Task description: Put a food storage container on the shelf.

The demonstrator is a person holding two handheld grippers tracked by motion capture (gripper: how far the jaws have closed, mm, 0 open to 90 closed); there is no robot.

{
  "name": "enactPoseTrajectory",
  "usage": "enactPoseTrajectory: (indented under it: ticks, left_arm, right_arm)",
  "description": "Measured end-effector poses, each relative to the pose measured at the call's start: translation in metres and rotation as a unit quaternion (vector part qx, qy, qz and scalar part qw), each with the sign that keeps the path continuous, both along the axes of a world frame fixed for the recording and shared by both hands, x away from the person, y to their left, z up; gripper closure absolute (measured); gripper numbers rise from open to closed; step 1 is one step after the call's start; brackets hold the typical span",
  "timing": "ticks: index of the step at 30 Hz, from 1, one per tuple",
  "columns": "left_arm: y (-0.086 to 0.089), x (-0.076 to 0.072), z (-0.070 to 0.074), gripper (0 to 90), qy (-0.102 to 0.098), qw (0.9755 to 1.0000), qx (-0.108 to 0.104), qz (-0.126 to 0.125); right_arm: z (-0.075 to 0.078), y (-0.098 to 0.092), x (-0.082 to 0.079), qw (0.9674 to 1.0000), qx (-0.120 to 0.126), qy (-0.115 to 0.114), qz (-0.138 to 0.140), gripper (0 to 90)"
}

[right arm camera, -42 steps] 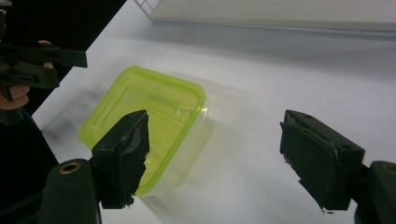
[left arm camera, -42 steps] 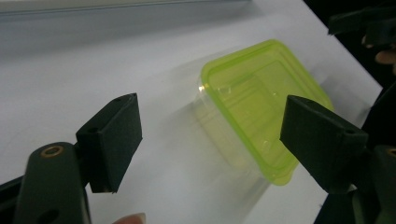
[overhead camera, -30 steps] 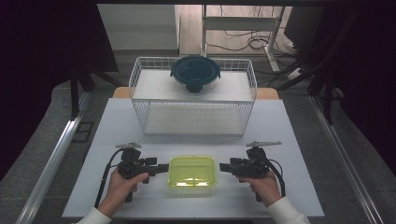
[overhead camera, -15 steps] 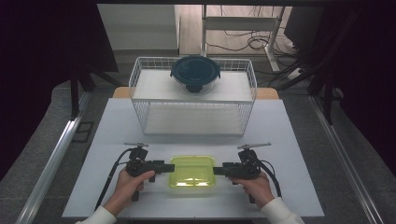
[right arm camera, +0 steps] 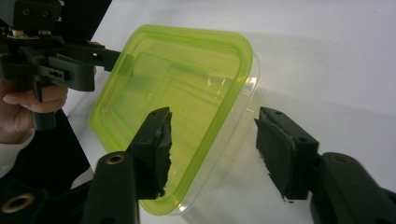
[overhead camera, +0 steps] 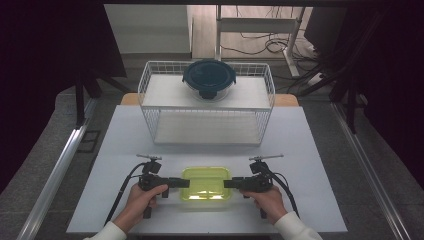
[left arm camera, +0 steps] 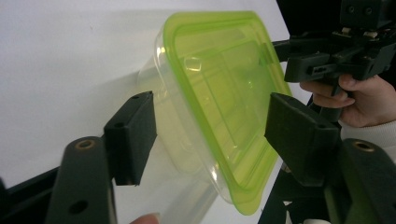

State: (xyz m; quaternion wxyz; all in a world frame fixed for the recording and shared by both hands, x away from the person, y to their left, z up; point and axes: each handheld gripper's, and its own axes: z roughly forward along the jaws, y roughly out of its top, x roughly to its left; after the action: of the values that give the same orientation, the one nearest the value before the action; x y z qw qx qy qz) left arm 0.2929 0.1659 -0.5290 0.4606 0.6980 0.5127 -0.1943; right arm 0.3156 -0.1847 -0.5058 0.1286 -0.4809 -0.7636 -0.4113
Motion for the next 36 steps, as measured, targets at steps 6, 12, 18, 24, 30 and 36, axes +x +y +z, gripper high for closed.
enactPoseTrajectory:
  ticks: [6, 12, 18, 24, 30, 36]
  left_arm:
    - [-0.004, -0.001, -0.002, 49.2, 0.018, 0.9998, -0.001, -0.005]
    - [-0.005, -0.002, -0.001, 60.0, 0.021, 0.9997, 0.004, 0.014]
    - [-0.005, -0.006, 0.004, 72.1, 0.015, 0.9997, -0.006, 0.017]
    - [-0.004, -0.009, 0.009, 75.7, 0.002, 0.9998, -0.005, 0.019]
    - [-0.002, -0.01, 0.013, 76.9, -0.01, 0.9998, -0.005, 0.016]
    - [-0.001, -0.012, 0.018, 77.5, -0.023, 0.9996, -0.004, 0.015]
  right_arm:
    - [-0.004, 0.003, -0.001, 0.9998, 0.002, 0.018, 0.004, 58.5]
    - [-0.005, 0.0, -0.002, 0.9989, 0.014, 0.041, -0.016, 69.6]
    - [0.0, -0.006, -0.003, 0.9986, 0.02, 0.034, -0.036, 75.9]
    - [0.005, -0.008, -0.007, 0.9989, 0.021, 0.026, -0.033, 78.0]
    - [0.013, -0.008, -0.01, 0.9994, 0.026, 0.008, -0.023, 78.3]
    - [0.021, -0.006, -0.012, 0.9995, 0.023, -0.015, -0.015, 78.2]
